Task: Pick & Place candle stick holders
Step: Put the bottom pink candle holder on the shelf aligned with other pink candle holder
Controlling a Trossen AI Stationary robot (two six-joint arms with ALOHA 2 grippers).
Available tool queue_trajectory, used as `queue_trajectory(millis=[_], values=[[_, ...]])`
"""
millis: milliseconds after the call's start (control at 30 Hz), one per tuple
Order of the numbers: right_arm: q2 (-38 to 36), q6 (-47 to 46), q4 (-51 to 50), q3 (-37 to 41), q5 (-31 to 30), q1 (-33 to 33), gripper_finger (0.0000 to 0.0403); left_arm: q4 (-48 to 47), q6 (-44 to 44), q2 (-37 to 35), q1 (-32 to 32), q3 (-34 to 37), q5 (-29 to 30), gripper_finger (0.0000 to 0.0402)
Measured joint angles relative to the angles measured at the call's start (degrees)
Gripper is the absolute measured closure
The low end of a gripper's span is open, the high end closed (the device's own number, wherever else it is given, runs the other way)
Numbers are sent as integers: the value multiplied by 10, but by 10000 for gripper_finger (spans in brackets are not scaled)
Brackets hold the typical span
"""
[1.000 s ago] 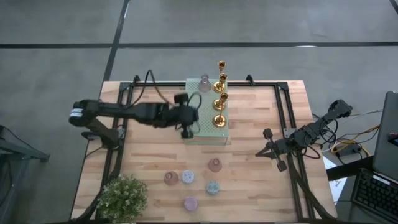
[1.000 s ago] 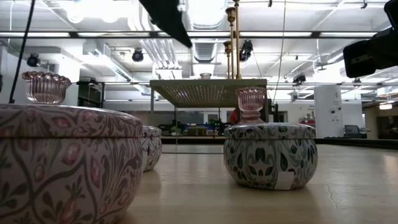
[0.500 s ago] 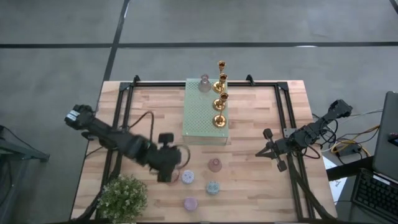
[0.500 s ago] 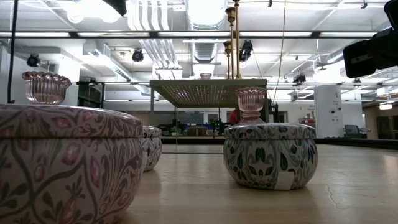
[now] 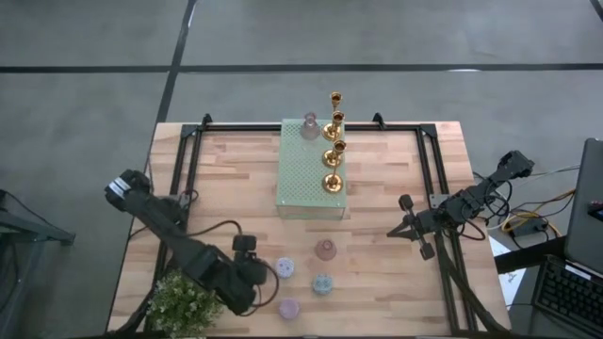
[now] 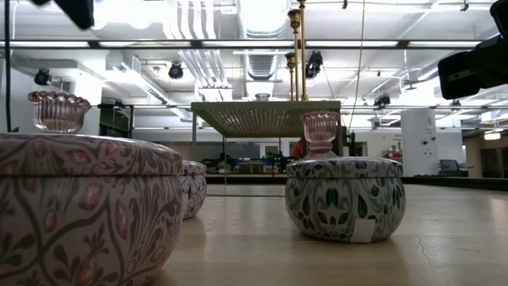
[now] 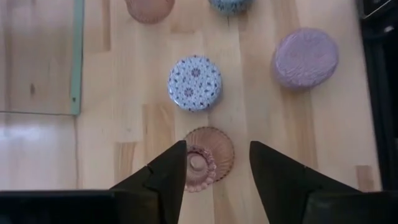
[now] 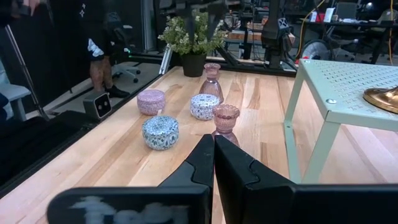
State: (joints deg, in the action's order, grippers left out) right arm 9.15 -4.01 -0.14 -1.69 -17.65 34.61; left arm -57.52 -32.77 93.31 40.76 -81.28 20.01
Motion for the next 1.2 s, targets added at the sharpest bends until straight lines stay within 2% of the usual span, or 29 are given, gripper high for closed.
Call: queue_trajectory(millis=[267, 1033, 1200], values=[[0, 0, 0, 0, 0, 0, 394, -13, -15, 34, 0, 0, -38, 232], [0, 0, 0, 0, 0, 0, 394, 30, -37, 39, -1, 95, -35, 236], [0, 0, 0, 0, 0, 0, 394, 35, -37, 39, -4, 106, -30, 256]])
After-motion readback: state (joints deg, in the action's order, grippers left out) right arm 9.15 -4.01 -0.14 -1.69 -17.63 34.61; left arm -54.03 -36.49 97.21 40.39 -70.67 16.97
